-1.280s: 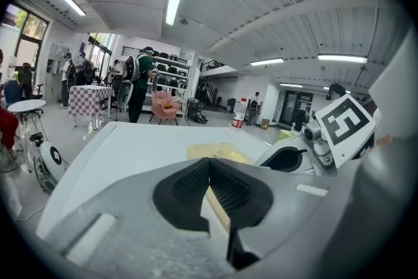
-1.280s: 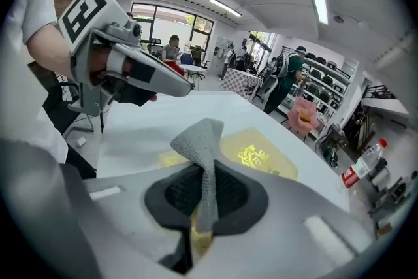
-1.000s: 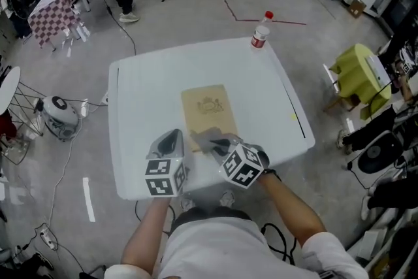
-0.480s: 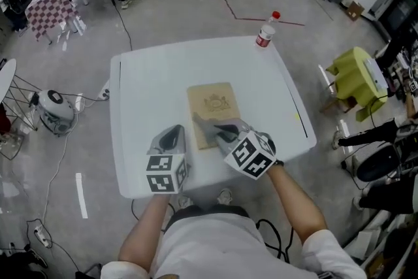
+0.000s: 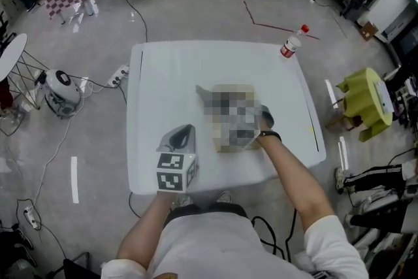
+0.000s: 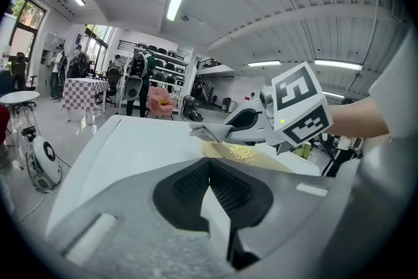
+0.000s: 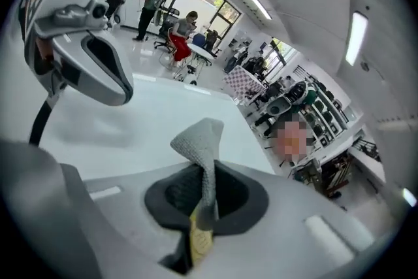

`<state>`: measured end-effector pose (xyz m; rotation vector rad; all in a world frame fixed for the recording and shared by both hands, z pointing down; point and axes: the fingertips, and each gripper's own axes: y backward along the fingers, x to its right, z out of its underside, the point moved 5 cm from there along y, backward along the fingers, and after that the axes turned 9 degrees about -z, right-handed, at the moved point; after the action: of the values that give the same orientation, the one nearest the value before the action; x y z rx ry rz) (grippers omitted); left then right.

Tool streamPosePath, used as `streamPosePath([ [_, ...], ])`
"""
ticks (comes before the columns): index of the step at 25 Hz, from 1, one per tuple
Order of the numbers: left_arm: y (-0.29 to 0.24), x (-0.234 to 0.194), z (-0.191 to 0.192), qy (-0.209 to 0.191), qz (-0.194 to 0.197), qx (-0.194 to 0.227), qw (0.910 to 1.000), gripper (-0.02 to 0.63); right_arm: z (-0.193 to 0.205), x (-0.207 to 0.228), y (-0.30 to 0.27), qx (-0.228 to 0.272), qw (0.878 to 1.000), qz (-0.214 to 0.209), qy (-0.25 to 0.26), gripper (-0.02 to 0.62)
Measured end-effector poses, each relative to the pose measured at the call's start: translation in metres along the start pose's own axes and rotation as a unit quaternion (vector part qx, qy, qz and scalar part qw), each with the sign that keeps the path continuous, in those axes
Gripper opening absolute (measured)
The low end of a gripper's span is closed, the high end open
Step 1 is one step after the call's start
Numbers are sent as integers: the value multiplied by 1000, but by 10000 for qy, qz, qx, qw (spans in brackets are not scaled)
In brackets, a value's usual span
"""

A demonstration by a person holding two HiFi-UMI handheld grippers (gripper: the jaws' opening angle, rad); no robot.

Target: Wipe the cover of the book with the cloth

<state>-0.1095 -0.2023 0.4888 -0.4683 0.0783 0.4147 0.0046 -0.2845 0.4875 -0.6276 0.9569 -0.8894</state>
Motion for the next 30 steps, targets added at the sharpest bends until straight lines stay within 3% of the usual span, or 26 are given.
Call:
streamPosePath([
  [4,0,-21,7,37,-121,-41,9999,8,-4,10,-35,-391,9981,-158,439,17],
  [12,5,-43,7,162,-301,3,9994,8,-3,-1,-65,-830,9911,-653,812,17],
  [30,13,-37,14,266,-477,56,9985,8,3,-75,-20,-313,9923,-1046,587,17],
])
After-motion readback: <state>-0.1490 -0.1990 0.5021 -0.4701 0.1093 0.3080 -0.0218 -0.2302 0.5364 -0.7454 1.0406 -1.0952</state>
